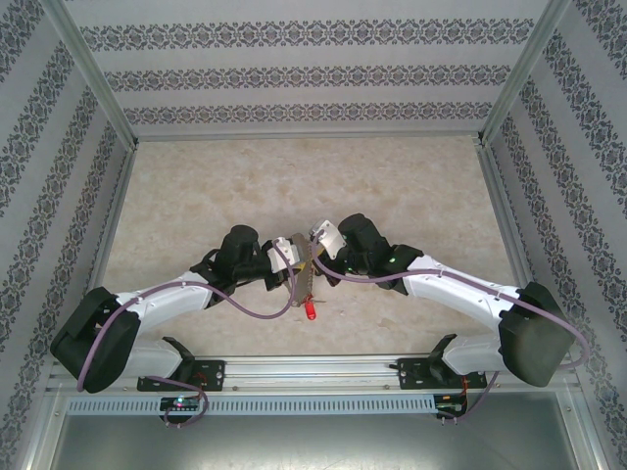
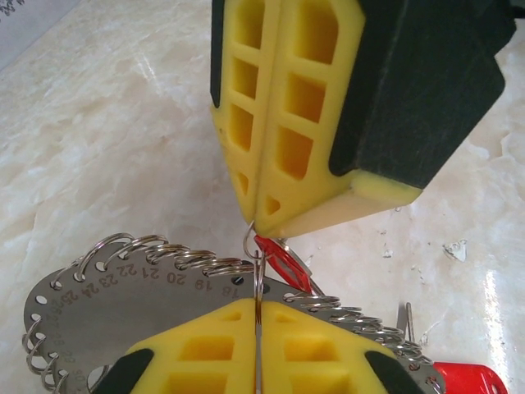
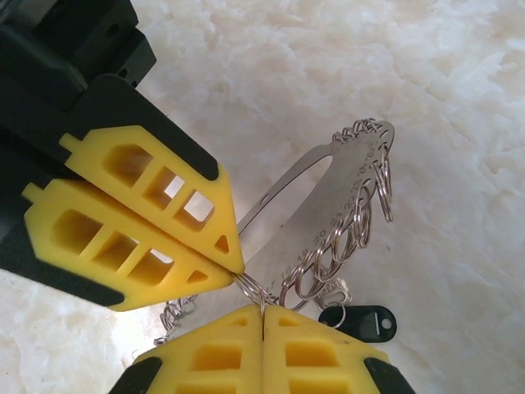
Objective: Put the keys on the keyring
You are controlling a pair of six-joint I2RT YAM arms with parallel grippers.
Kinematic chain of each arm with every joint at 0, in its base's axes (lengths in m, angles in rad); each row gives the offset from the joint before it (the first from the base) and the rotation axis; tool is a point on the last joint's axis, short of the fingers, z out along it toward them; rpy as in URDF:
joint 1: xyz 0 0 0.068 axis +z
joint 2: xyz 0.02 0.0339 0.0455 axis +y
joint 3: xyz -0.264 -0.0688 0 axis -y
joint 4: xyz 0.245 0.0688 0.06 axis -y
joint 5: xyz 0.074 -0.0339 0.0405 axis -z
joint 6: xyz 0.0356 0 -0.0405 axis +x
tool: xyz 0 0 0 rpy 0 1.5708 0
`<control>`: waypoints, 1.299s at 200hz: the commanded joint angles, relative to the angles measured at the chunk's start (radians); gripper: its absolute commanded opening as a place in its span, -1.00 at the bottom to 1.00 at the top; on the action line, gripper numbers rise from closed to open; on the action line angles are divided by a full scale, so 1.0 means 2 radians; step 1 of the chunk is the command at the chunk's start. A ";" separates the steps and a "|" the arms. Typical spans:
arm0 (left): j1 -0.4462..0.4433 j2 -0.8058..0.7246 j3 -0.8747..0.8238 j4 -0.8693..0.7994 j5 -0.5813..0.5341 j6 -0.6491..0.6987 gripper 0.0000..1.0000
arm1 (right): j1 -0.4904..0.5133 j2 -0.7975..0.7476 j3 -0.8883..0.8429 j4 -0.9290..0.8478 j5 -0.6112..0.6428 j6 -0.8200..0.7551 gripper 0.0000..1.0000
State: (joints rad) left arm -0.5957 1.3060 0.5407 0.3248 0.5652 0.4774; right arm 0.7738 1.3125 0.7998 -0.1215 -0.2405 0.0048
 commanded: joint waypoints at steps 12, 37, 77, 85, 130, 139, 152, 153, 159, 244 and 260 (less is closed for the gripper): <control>-0.010 0.016 0.024 -0.033 0.023 0.019 -0.60 | -0.003 -0.004 0.007 0.012 -0.011 -0.004 -1.00; -0.010 0.021 0.033 -0.041 0.022 0.025 -0.55 | -0.001 -0.006 0.007 0.013 -0.012 -0.004 -1.00; -0.010 0.021 0.037 -0.037 0.021 0.024 -0.48 | 0.000 -0.007 0.008 0.010 -0.012 -0.007 -1.00; -0.011 0.022 0.037 -0.034 0.021 0.023 -0.48 | 0.000 -0.007 0.008 0.010 -0.012 -0.008 -1.00; -0.011 0.029 0.046 -0.044 0.021 0.027 -0.49 | 0.000 -0.004 0.010 0.012 -0.015 -0.011 -1.00; -0.011 0.030 0.047 -0.047 0.021 0.029 -0.51 | 0.000 -0.004 0.010 0.013 -0.016 -0.012 -1.00; -0.011 0.030 0.046 -0.047 0.018 0.028 -0.53 | 0.001 -0.004 0.011 0.013 -0.015 -0.012 -1.00; -0.011 0.030 0.046 -0.047 0.018 0.028 -0.53 | 0.001 -0.004 0.011 0.013 -0.015 -0.012 -1.00; -0.011 0.030 0.046 -0.049 0.017 0.028 -0.57 | 0.000 -0.004 0.011 0.013 -0.016 -0.013 -1.00; -0.011 0.018 0.022 -0.016 0.010 0.004 -1.00 | -0.001 -0.024 -0.011 0.014 0.009 0.002 -1.00; -0.011 0.011 0.010 0.002 0.004 -0.010 -1.00 | -0.007 -0.032 -0.028 0.025 0.009 0.016 -1.00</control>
State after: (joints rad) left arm -0.6033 1.3590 0.5999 0.2588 0.5823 0.5064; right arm 0.7742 1.2980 0.7830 -0.1143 -0.2470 -0.0002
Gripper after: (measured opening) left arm 0.065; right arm 0.050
